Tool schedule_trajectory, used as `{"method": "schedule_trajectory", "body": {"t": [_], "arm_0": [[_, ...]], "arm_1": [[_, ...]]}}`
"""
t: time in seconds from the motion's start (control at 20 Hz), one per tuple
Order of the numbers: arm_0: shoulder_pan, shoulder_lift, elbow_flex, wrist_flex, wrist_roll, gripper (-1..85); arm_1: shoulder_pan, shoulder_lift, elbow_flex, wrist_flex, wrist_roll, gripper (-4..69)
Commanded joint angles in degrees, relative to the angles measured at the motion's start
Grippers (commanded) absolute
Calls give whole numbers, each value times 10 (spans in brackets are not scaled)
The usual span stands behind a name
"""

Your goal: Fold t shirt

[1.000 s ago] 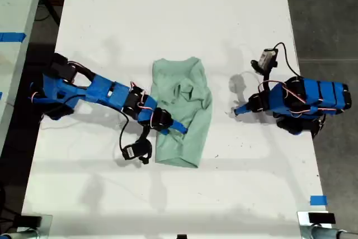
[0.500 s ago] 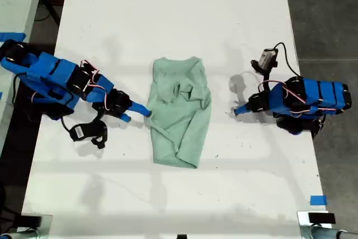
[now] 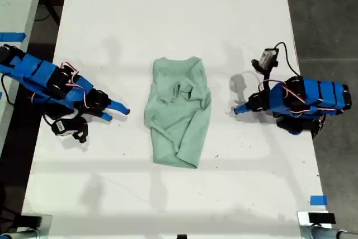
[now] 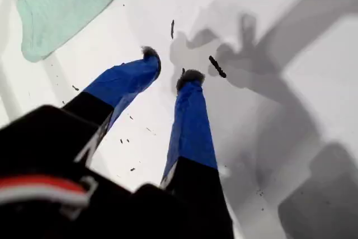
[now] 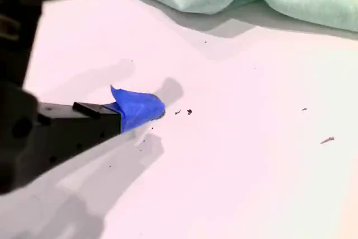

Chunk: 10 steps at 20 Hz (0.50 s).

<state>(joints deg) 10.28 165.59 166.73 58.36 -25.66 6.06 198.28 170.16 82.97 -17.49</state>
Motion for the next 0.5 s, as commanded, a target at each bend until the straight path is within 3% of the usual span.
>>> {"method": "schedule_trajectory", "body": {"t": [0.0,0.45], "arm_0": [[-14,11,9,-20,4,295],[-25,3,24,-33,7,285]], "arm_1": [[1,24,1,16,10,105],[-5,24,4,17,13,106]]}}
